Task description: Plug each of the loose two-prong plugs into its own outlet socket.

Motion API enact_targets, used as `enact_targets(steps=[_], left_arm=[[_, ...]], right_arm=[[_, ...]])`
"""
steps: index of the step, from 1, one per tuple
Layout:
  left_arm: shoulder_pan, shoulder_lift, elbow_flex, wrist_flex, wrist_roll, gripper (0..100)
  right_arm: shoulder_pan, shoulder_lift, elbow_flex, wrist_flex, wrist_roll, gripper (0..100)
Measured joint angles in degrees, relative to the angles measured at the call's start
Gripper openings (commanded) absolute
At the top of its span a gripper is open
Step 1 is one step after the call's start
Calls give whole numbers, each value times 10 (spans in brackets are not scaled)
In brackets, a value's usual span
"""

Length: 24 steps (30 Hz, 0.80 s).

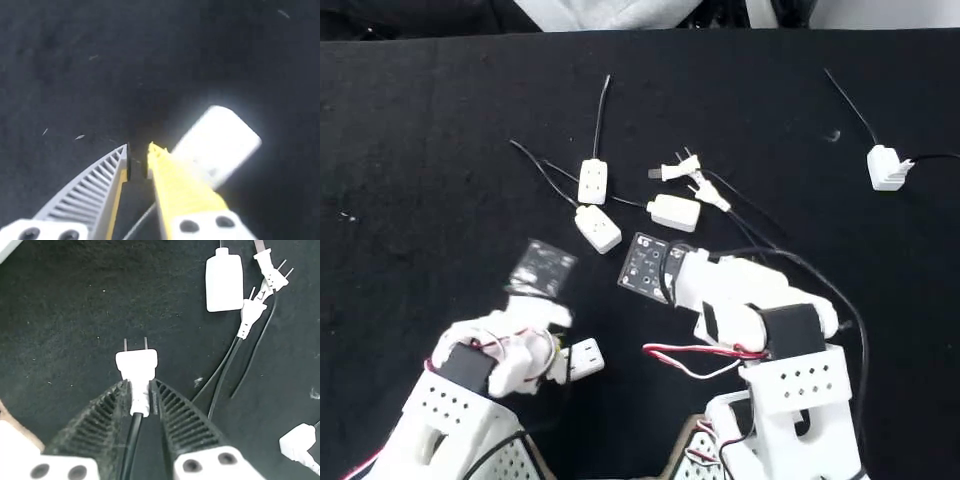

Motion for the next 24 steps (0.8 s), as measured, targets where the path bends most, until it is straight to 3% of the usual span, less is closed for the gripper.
enact_targets(steps=[4,8,15,24], left_arm=[[-45,0,-86,68,-113,33],[-55,30,-170,143,-153,32],[43,222,-164,91,-153,30],[58,447,-173,63,-153,30]], right_arm=[[0,0,3,0,-20,11],[0,0,3,-5,-23,11],[0,0,3,-5,-25,11],[0,0,3,-5,-25,11]])
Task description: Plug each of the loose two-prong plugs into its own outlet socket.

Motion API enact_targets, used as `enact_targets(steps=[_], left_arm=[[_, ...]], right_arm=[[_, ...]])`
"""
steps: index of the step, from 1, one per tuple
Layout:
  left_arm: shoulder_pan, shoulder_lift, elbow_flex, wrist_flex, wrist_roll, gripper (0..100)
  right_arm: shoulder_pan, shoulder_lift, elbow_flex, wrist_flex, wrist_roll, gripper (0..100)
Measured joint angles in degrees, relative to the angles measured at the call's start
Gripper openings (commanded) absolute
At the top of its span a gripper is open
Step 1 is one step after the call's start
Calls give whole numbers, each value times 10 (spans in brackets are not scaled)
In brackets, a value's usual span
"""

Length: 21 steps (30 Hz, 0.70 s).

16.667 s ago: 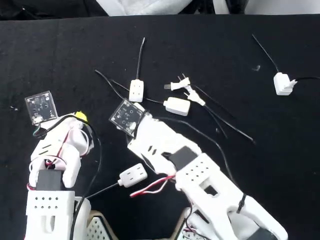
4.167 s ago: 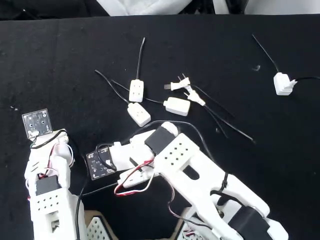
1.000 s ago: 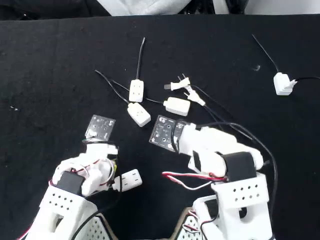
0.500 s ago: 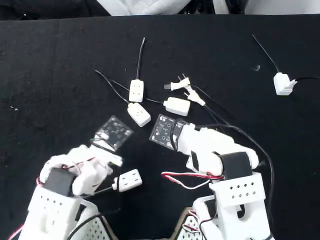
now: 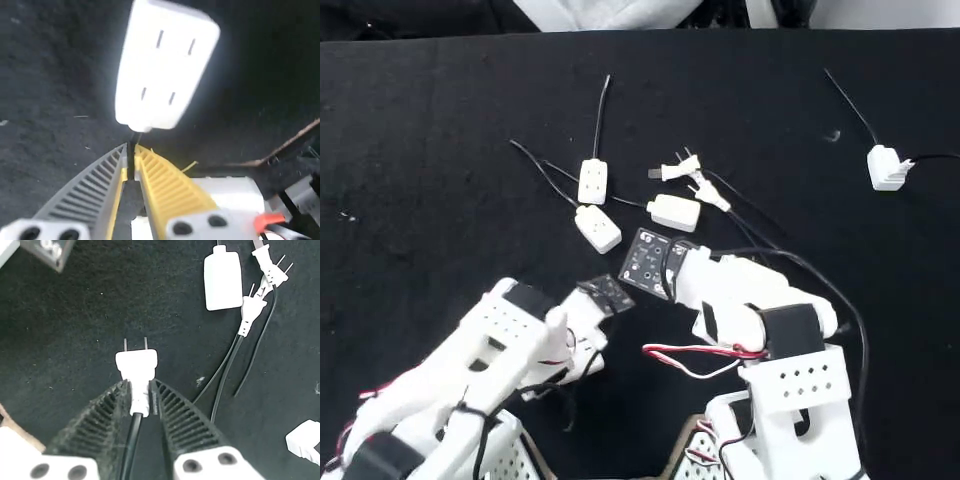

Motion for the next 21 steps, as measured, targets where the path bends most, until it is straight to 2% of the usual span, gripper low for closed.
enact_targets(steps=[2,9,12,17,21], left_arm=[[0,4,-1,-15,10,30],[11,-8,61,-191,147,33],[13,-19,62,-209,174,33],[9,-38,47,-229,176,34],[-17,-59,14,-203,175,34]], right_arm=[[0,0,0,0,0,11],[5,0,0,0,0,11],[22,0,-1,0,0,11],[42,0,-1,2,9,11],[48,0,-1,7,12,11]])
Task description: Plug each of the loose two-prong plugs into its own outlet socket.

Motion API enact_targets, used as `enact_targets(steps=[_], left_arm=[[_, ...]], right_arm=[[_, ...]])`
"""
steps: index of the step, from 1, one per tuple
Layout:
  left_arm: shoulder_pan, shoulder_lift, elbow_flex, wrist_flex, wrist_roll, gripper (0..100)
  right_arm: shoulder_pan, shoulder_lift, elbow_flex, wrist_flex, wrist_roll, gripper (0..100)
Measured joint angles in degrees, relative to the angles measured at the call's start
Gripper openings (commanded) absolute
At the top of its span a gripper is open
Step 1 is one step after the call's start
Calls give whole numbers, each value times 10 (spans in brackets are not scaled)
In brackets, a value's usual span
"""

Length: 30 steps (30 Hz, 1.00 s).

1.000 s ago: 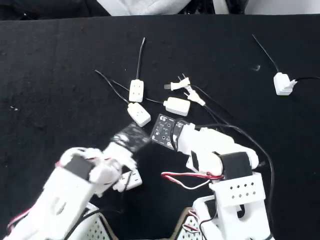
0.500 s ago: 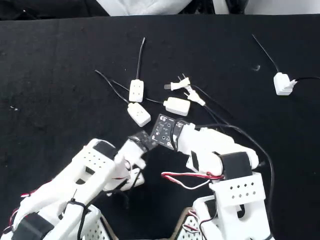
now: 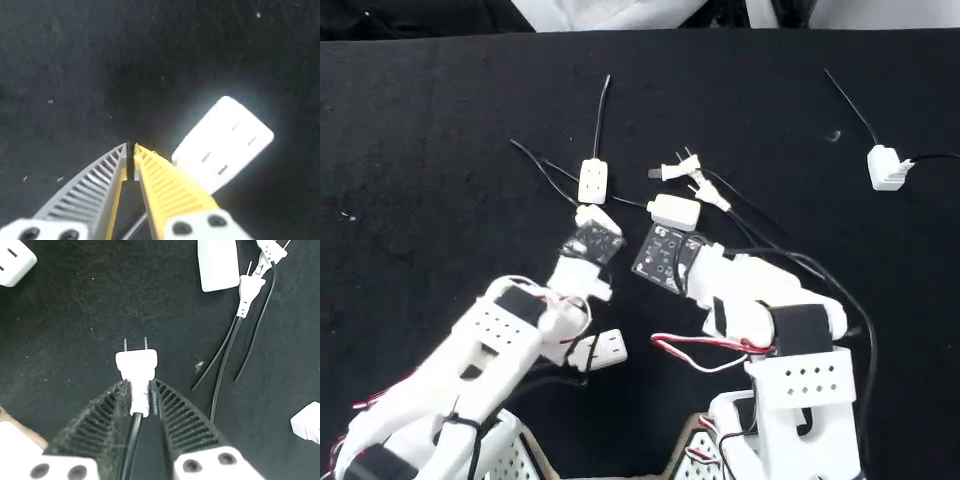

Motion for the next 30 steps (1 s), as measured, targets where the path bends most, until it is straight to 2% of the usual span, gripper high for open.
enact_targets(steps=[7,10,12,17,21,30], left_arm=[[-2,-33,-15,105,-66,34],[40,-38,-13,142,-92,34],[72,-38,0,137,-86,43],[133,-38,56,80,-43,184],[133,-44,86,40,-40,162],[135,-45,88,36,-39,145]], right_arm=[[0,0,0,1,0,11],[0,0,0,1,0,11],[0,0,0,1,0,11],[0,0,0,1,0,11],[0,0,0,1,0,11],[0,0,0,1,0,11]])
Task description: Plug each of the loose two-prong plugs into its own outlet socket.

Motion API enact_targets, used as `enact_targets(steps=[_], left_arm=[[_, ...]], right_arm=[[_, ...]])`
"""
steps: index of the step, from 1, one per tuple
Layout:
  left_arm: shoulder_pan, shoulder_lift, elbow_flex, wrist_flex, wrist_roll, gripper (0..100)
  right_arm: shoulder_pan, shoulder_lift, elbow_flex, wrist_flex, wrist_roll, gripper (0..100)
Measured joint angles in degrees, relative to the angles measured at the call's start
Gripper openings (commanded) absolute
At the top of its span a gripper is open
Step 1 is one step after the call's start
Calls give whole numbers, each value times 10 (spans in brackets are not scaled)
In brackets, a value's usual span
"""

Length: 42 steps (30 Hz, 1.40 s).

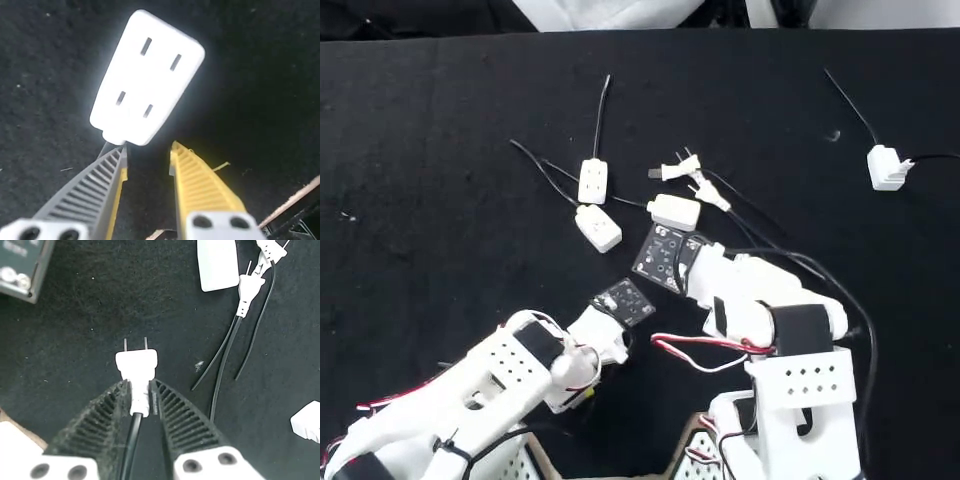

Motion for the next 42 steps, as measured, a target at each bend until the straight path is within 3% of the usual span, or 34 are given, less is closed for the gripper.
enact_targets(steps=[8,13,19,26,31,35,42], left_arm=[[-6,1,-39,42,-66,148],[-85,1,-27,-27,-71,148],[-144,1,-28,-43,-72,148],[-135,3,-47,-42,-73,148],[-112,2,-4,-129,-73,148],[-124,2,9,-188,-36,149],[-127,2,-7,-199,26,149]], right_arm=[[0,0,0,0,0,11],[0,0,0,0,0,11],[0,0,0,0,0,11],[0,0,0,0,0,11],[0,0,0,0,0,11],[0,0,0,0,0,11],[0,0,0,0,0,11]])
